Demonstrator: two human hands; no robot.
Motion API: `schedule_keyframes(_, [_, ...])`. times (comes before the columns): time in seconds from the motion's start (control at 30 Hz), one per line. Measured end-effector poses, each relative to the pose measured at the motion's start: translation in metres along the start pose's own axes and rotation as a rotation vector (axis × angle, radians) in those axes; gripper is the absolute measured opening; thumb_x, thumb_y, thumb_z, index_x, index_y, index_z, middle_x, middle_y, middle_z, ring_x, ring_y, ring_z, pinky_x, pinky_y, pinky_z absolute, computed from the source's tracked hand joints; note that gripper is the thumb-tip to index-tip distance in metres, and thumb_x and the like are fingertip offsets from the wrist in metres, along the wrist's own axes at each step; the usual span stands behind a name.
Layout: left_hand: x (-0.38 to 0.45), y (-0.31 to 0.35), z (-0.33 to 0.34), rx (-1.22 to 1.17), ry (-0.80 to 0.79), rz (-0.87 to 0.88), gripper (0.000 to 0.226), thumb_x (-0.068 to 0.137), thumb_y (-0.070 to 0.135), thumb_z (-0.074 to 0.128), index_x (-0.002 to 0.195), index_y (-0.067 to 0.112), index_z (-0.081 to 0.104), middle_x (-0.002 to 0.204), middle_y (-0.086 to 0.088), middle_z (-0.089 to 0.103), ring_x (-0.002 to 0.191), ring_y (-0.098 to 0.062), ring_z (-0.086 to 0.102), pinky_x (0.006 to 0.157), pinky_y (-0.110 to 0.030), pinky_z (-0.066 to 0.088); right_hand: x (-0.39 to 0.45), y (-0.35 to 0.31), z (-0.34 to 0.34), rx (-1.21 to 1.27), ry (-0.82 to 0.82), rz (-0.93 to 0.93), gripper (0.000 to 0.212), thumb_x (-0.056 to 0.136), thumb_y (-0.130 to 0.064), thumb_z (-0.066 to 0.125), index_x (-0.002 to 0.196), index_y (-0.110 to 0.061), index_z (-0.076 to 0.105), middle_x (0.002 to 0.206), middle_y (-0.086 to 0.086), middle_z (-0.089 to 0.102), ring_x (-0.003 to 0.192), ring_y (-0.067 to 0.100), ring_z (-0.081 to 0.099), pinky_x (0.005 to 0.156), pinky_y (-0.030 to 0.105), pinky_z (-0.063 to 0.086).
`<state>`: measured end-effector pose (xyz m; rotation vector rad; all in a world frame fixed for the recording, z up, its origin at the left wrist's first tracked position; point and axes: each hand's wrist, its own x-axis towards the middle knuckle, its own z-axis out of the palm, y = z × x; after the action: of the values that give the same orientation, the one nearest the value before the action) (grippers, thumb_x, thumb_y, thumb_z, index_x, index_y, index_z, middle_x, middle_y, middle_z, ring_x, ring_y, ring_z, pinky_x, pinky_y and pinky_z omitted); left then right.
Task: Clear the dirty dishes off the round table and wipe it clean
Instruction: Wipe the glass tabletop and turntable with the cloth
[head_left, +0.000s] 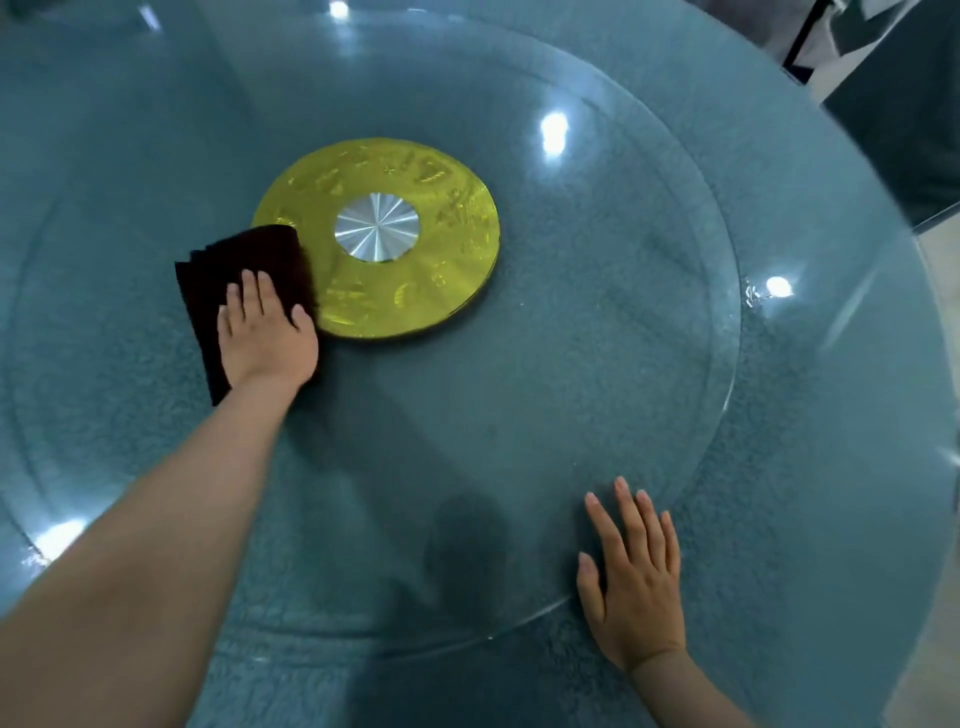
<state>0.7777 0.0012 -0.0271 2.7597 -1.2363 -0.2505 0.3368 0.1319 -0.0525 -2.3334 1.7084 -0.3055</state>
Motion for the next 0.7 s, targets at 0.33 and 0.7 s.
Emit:
schedule_keyframes(0.33, [-0.162, 0.198, 0.050, 0.001, -0.125, 0.804, 0.068, 0.094, 0.041, 0.018, 0.154, 0.008, 0.014, 0.162, -0.009, 0.013, 0.149, -0.025, 0.012, 0.121, -0.039, 0.006, 0.000, 0.002, -0.001, -0.016, -0.015, 0.007, 0.058, 0.092, -0.040, 0.039, 0.147, -0.024, 0.037, 0.159, 0.006, 0.027, 0.146, 0.030, 0.023, 0.120, 0.048, 0.013])
schedule_keyframes(0.7, [0.039, 0.047, 0.004, -0.034, 0.012, 0.077, 0.064, 0.099, 0.034, 0.029, 0.154, 0.005, 0.012, 0.162, -0.011, 0.008, 0.149, -0.028, 0.007, 0.121, -0.043, 0.008, 0.001, 0.004, 0.002, 0.009, 0.063, -0.024, 0.061, 0.085, -0.040, 0.046, 0.145, -0.026, 0.040, 0.156, 0.006, 0.032, 0.144, 0.028, 0.029, 0.119, 0.047, 0.017])
